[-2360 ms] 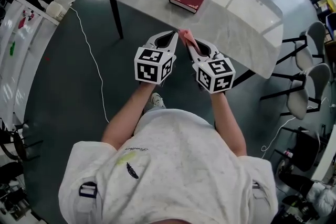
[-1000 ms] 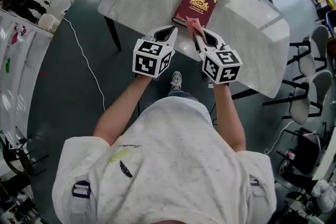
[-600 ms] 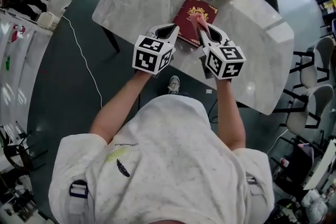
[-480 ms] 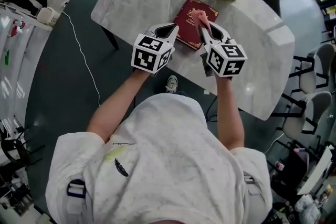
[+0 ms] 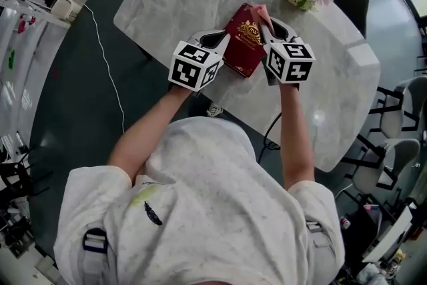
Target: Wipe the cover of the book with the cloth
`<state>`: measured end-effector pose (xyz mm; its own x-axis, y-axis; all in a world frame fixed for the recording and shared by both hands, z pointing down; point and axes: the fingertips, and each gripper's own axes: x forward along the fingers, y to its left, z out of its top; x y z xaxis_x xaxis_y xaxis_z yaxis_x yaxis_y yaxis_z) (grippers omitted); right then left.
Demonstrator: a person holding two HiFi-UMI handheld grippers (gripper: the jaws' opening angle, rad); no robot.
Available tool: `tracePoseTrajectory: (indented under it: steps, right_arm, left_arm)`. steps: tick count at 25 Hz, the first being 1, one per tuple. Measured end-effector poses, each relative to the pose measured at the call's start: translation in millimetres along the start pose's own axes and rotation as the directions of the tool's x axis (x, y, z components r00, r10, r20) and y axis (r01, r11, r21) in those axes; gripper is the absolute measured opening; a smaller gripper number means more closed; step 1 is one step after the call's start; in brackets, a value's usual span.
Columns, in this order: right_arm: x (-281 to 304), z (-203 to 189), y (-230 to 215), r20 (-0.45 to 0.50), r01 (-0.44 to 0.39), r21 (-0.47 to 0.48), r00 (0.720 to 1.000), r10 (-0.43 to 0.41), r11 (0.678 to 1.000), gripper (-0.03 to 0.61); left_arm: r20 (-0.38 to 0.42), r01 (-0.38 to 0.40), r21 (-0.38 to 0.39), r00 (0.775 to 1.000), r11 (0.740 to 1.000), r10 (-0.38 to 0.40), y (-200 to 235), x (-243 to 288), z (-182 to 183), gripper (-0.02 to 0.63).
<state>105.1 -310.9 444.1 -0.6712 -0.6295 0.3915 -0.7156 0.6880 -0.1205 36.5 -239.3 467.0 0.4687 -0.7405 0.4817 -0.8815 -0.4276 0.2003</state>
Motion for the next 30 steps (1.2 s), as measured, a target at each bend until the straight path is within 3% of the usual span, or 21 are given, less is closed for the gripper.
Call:
tracePoseTrajectory:
  steps: [16, 21, 30]
  right_arm:
    - [86, -25, -42, -0.124, -0.003, -0.157, 0.992, -0.016, 0.988, 0.015]
    - [99, -40, -40, -0.181, -0.018, -0.184, 0.983, -0.016, 0.983, 0.015]
    - [101, -56, -14, -0.258, -0.054, -0.239, 0.966, -0.01, 0.969, 0.015]
  left_arm:
    - [-0.054, -0.024, -0.017, 0.998, 1.0, 0.023, 27, 22, -6, 0.006]
    - [-0.05, -0.03, -0.028, 0.998, 0.999, 0.028, 37, 21, -5, 0.006]
    - [-0.053, 0.035, -0.047, 0.998, 0.998, -0.038, 40, 10, -12, 0.008]
